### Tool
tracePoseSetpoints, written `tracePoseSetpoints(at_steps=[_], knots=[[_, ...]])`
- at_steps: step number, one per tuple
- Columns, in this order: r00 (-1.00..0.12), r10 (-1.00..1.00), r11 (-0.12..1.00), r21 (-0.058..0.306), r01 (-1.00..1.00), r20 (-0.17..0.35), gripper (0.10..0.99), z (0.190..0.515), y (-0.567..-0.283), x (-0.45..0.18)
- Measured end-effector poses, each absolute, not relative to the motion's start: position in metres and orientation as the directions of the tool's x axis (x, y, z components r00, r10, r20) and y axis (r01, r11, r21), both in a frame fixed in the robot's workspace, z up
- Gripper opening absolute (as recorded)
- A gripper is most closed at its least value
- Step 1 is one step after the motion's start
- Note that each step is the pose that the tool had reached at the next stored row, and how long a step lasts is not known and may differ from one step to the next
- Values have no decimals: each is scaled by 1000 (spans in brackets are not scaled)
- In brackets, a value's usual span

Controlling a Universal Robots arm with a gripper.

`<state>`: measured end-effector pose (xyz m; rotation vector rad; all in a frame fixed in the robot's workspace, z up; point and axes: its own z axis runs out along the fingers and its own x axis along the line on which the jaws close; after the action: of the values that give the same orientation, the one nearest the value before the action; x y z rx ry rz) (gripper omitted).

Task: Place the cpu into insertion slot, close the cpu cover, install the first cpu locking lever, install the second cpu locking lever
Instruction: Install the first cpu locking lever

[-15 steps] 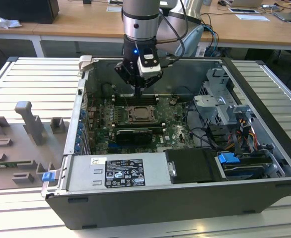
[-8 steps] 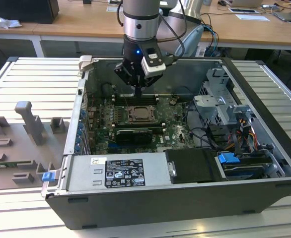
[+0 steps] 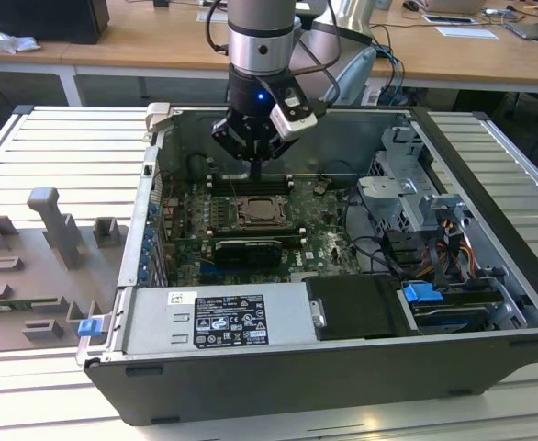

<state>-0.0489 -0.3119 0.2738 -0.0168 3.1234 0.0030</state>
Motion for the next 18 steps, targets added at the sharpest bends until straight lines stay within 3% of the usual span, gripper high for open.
tracePoseSetpoints(at_steps=[18], knots=[[-996, -91, 996, 11, -91, -19, 106, 273, -312, -72]])
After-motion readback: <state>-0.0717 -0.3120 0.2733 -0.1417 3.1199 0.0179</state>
